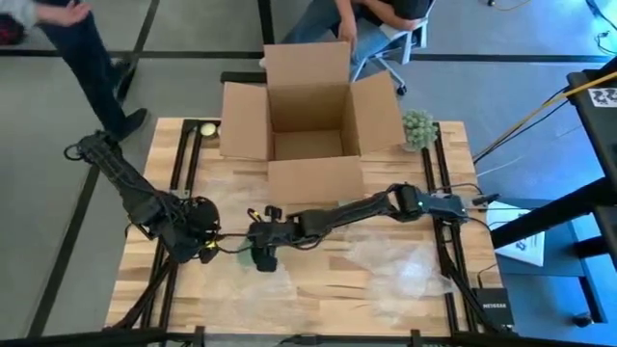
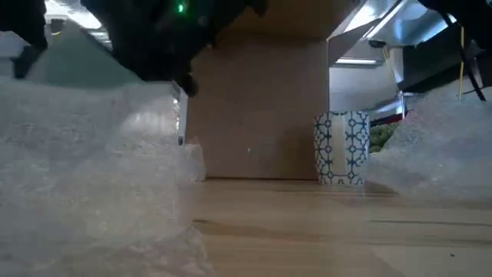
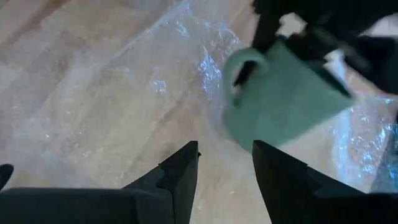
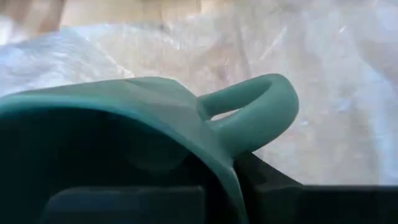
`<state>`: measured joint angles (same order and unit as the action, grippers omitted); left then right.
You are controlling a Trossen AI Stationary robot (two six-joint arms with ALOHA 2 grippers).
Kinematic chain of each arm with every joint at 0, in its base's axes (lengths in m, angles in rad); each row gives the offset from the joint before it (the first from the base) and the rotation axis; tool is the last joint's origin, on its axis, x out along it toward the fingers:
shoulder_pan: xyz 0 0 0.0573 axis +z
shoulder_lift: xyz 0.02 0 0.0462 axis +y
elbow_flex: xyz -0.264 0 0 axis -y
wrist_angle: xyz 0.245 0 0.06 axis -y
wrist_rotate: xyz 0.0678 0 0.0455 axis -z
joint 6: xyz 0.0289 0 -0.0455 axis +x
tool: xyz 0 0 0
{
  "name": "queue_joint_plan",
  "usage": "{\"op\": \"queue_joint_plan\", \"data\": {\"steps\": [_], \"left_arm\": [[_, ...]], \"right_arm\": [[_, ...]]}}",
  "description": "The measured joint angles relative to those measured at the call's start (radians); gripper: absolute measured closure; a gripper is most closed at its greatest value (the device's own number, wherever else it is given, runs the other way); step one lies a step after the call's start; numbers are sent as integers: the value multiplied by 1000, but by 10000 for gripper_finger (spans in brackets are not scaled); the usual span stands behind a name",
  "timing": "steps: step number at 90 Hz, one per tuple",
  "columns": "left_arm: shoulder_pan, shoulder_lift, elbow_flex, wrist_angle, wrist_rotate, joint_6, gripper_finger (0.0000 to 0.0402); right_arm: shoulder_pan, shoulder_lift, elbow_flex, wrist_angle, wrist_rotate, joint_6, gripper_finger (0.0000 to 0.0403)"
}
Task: Wrap mug
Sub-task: Wrap the green mug with bubble wrap
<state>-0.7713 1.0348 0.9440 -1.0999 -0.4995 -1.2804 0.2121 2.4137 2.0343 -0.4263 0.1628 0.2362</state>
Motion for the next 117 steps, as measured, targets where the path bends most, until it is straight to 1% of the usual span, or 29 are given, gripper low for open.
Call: {"op": "queue_joint_plan", "data": {"steps": [16,23,54,82,92,103,117], "left_arm": [[-2,1,0,2,-1,-3,266],[-2,1,0,3,-1,-3,266],[-2,2,0,4,-3,-3,266],[-2,2,0,4,-3,-3,266],[-2,2,0,4,-3,-3,266],[-2,2,0,9,-10,-3,266],[-2,2,0,51,-65,8,266]], "right_arm": [[-13,17,0,29,3,22,402],[-18,17,0,31,2,25,392],[-17,23,1,80,12,59,324],[-18,16,1,109,2,48,240],[-18,-18,0,76,-18,16,220],[-15,-82,0,1,-43,-54,213],[11,-157,0,-176,-55,-129,214]]}}
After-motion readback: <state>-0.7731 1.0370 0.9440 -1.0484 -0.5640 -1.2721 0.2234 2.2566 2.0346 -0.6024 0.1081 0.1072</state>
